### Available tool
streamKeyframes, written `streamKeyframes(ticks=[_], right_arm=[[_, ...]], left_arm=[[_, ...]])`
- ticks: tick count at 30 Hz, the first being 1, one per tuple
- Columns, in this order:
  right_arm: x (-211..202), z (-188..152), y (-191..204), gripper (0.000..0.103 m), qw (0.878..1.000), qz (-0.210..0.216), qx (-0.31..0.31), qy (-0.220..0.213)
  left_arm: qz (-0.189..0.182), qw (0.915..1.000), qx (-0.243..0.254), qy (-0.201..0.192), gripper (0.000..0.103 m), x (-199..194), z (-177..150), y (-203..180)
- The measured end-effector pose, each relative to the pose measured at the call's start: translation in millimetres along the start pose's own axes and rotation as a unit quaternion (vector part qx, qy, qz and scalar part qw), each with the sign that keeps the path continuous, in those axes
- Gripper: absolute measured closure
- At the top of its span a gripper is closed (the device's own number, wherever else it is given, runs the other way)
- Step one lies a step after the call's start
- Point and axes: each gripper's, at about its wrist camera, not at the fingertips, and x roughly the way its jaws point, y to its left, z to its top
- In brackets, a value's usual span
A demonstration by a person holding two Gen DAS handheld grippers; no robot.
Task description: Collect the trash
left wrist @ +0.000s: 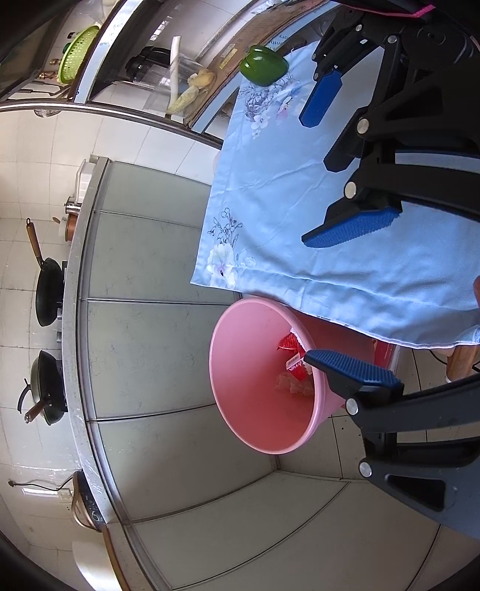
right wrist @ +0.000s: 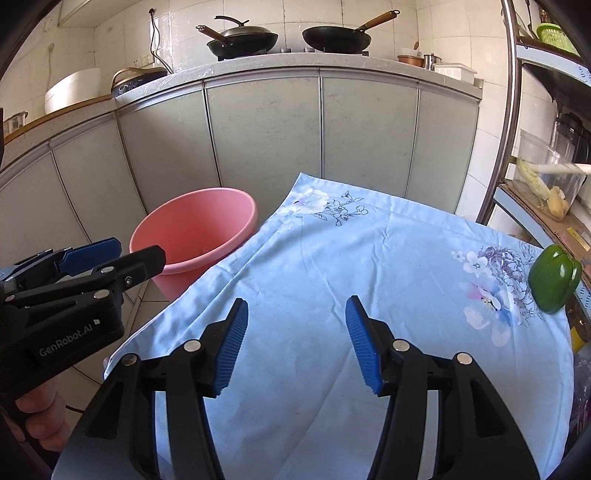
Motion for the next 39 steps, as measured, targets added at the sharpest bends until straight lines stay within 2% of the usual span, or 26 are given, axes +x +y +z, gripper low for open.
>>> streamKeyframes(ticks=[39], right_arm=[[6.1, -2.6, 0.9, 0.047, 1.0, 0.002, -0.003, 0.011]], left_arm=[[-0.004, 1.0, 0.0, 0.006, 0.046, 6.1, -5.4, 1.7]])
